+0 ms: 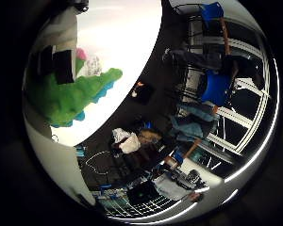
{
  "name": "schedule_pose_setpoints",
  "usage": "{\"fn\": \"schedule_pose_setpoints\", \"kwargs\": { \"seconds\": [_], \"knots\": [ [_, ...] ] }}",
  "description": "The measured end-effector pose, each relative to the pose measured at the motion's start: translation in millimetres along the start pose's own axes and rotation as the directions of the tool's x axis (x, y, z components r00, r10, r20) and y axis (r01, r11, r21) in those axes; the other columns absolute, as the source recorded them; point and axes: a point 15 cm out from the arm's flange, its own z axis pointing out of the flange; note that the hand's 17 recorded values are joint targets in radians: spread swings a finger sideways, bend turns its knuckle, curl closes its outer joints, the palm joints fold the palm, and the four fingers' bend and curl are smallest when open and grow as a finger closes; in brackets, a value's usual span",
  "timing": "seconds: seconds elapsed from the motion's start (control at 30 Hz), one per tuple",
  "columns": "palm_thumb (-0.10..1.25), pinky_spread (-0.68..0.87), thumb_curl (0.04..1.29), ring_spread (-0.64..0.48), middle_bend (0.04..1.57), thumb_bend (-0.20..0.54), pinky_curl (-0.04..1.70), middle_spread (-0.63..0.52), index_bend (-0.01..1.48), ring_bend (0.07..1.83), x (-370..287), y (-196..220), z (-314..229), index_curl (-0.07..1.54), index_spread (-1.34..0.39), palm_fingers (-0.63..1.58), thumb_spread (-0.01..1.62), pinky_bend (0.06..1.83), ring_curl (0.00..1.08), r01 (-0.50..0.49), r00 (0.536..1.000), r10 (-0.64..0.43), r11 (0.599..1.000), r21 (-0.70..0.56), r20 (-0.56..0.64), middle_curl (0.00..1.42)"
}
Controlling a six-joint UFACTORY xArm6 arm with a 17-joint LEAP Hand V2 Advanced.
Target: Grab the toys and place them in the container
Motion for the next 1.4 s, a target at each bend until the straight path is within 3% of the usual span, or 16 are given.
{"fn": "schedule_pose_setpoints", "kwargs": {
  "seconds": [0.17, 0.33, 0.9, 1.1, 1.4],
  "knots": [
    [1.05, -0.18, 0.63, -0.26, 1.35, -0.015, 1.08, -0.14, 1.06, 1.31, -17.9, 26.6, -45.9, 0.83, -0.23, 1.05, 0.98, 1.22, 0.86, -0.002, 1.000, 0.002, 1.000, 0.018, -0.003, 0.81],
    [1.05, -0.18, 0.64, -0.26, 1.35, -0.015, 1.13, -0.14, 1.04, 1.30, -58.3, 30.4, -75.6, 0.85, -0.24, 1.06, 0.98, 1.19, 0.88, 0.061, 0.998, -0.061, 0.998, 0.009, 0.012, 0.81],
    [1.03, -0.22, 0.68, -0.28, 1.34, -0.015, 1.21, -0.14, 1.01, 1.26, -231.6, -40.9, -179.2, 0.88, -0.24, 1.08, 0.96, 1.14, 0.92, 0.247, 0.969, -0.236, 0.950, 0.189, -0.078, 0.80],
    [1.02, -0.23, 0.69, -0.28, 1.34, -0.017, 1.22, -0.14, 1.01, 1.26, -289.1, -82.1, -209.1, 0.88, -0.24, 1.09, 0.96, 1.12, 0.92, 0.281, 0.959, -0.254, 0.899, 0.337, -0.121, 0.80],
    [1.01, -0.24, 0.70, -0.27, 1.35, -0.018, 1.21, -0.13, 0.99, 1.26, -373.6, -137.8, -262.2, 0.88, -0.24, 1.10, 0.93, 1.12, 0.92, 0.288, 0.953, -0.286, 0.752, 0.593, -0.101, 0.79]
  ]
}}
